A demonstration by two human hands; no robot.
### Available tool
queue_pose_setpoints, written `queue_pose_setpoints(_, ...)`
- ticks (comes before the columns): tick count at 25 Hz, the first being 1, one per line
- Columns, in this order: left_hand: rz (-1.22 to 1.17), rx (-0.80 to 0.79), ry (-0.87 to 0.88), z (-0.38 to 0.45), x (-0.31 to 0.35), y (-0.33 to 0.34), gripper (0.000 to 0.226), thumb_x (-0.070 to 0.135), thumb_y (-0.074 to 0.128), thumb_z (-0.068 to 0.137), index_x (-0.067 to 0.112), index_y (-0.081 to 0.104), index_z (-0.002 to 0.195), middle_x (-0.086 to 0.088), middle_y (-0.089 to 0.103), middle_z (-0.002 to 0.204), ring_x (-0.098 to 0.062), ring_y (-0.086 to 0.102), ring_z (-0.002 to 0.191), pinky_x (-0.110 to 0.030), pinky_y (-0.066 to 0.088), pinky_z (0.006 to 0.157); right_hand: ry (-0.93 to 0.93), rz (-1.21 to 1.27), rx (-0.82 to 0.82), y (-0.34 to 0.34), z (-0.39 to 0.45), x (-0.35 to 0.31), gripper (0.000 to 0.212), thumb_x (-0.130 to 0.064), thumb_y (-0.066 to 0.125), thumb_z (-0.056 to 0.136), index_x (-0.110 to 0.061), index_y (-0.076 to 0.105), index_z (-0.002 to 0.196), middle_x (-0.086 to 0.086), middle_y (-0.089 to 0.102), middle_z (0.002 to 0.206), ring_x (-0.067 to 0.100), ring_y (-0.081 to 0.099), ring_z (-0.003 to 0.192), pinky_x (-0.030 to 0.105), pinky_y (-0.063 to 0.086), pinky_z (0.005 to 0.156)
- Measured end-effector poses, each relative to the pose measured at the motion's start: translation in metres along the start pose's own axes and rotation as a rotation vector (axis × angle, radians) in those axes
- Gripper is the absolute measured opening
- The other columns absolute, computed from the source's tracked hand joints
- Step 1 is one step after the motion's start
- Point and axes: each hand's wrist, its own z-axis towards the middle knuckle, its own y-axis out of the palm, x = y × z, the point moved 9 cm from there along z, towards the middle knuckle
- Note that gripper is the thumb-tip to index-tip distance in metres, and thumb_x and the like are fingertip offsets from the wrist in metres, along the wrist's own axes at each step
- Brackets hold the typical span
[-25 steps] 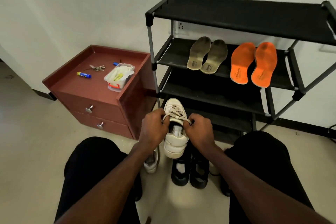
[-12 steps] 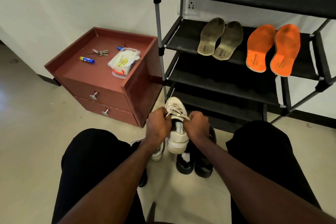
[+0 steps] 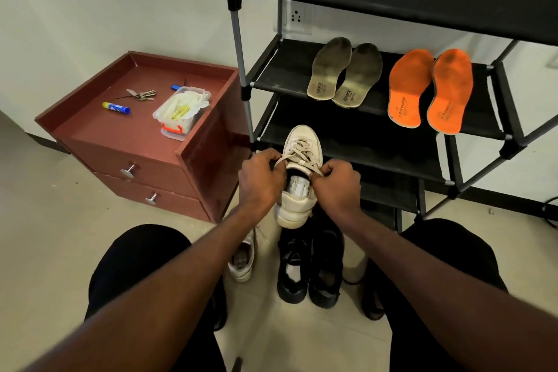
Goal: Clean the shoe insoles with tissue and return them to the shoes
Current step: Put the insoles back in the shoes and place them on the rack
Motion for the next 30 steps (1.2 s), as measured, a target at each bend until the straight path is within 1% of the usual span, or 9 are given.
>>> queue_pose_setpoints(2, -0.028, -0.026, 0.025, 0.024, 0.008, 0.010, 0.011, 0.029, 0.070, 0.096, 0.023, 0.076, 0.103, 0.004, 0.077, 0.098, -0.018, 0.070, 0.094, -0.030, 0.047, 0.079, -0.047, -0.017, -0.014, -0.008, 0.024, -0.005, 0.015, -0.022, 0.077, 0.084, -0.014, 0.067, 0.075, 0.002, 0.068, 0.072, 0.022, 0.065, 0.071, 0.032, 0.050, 0.066)
queue_pose_setpoints(5, -0.122, -0.043, 0.027, 0.052, 0.009, 0.030, 0.008, 0.030, 0.073, 0.095, 0.025, 0.077, 0.100, 0.009, 0.075, 0.093, -0.012, 0.070, 0.089, -0.040, 0.057, 0.086, -0.060, -0.002, 0.003, -0.013, 0.056, -0.002, 0.014, -0.022, 0.081, 0.083, -0.014, 0.070, 0.078, 0.000, 0.069, 0.074, 0.017, 0.066, 0.072, 0.031, 0.051, 0.066)
queue_pose_setpoints(13, -0.290, -0.048, -0.042, 0.134, 0.006, 0.087, 0.006, 0.026, 0.079, 0.091, 0.028, 0.081, 0.096, 0.015, 0.077, 0.089, -0.007, 0.072, 0.090, -0.041, 0.059, 0.091, 0.089, 0.090, 0.089, 0.007, 0.142, 0.020, 0.018, -0.026, 0.083, 0.083, -0.012, 0.076, 0.091, 0.003, 0.073, 0.087, 0.022, 0.069, 0.085, 0.029, 0.051, 0.075)
queue_pose_setpoints(17, -0.319, -0.077, -0.115, 0.155, -0.002, 0.109, 0.005, 0.026, 0.078, 0.092, 0.026, 0.082, 0.090, 0.010, 0.077, 0.081, -0.012, 0.073, 0.084, -0.042, 0.060, 0.088, 0.174, 0.117, 0.088, 0.019, 0.165, 0.037, 0.024, -0.030, 0.083, 0.082, -0.012, 0.077, 0.096, 0.009, 0.075, 0.097, 0.027, 0.071, 0.092, 0.029, 0.048, 0.074)
queue_pose_setpoints(22, -0.338, -0.125, -0.140, 0.164, -0.010, 0.114, 0.007, 0.031, 0.079, 0.092, 0.024, 0.082, 0.089, 0.007, 0.076, 0.078, -0.016, 0.074, 0.082, -0.044, 0.062, 0.086, 0.195, 0.147, 0.052, 0.022, 0.176, 0.043, 0.021, -0.037, 0.082, 0.084, -0.018, 0.079, 0.093, 0.010, 0.076, 0.099, 0.030, 0.072, 0.095, 0.042, 0.060, 0.087)
queue_pose_setpoints(24, -0.404, -0.113, -0.190, 0.165, -0.014, 0.111, 0.015, 0.034, 0.079, 0.090, 0.022, 0.080, 0.081, 0.002, 0.076, 0.075, -0.025, 0.075, 0.081, -0.050, 0.064, 0.081, 0.229, 0.184, 0.036, 0.020, 0.178, 0.050, 0.023, -0.036, 0.083, 0.083, -0.017, 0.081, 0.095, 0.009, 0.078, 0.095, 0.028, 0.075, 0.091, 0.044, 0.062, 0.085)
queue_pose_setpoints(26, -0.478, -0.074, -0.254, 0.166, -0.018, 0.105, 0.018, 0.030, 0.078, 0.091, 0.018, 0.078, 0.077, -0.006, 0.077, 0.078, -0.031, 0.076, 0.080, -0.051, 0.064, 0.078, 0.304, 0.321, 0.019, 0.019, 0.179, 0.057, 0.021, -0.026, 0.081, 0.085, -0.014, 0.080, 0.102, 0.008, 0.079, 0.096, 0.021, 0.076, 0.080, 0.037, 0.064, 0.076)
queue_pose_setpoints(28, -0.590, -0.089, -0.344, 0.163, -0.020, 0.105, 0.015, 0.016, 0.072, 0.094, 0.011, 0.076, 0.081, -0.011, 0.078, 0.085, -0.027, 0.074, 0.077, -0.045, 0.064, 0.078, 0.404, 0.461, 0.008, 0.016, 0.176, 0.062, 0.017, -0.012, 0.070, 0.092, -0.008, 0.077, 0.107, 0.010, 0.079, 0.098, 0.015, 0.075, 0.069, 0.024, 0.060, 0.058)
queue_pose_setpoints(30, -0.727, -0.123, -0.444, 0.160, -0.022, 0.107, 0.011, 0.008, 0.064, 0.098, 0.005, 0.072, 0.092, -0.011, 0.077, 0.087, -0.025, 0.074, 0.079, -0.043, 0.063, 0.082, 0.500, 0.586, -0.024, 0.015, 0.169, 0.064, 0.021, -0.005, 0.056, 0.096, -0.006, 0.072, 0.110, 0.010, 0.078, 0.097, 0.015, 0.076, 0.069, 0.022, 0.057, 0.052)
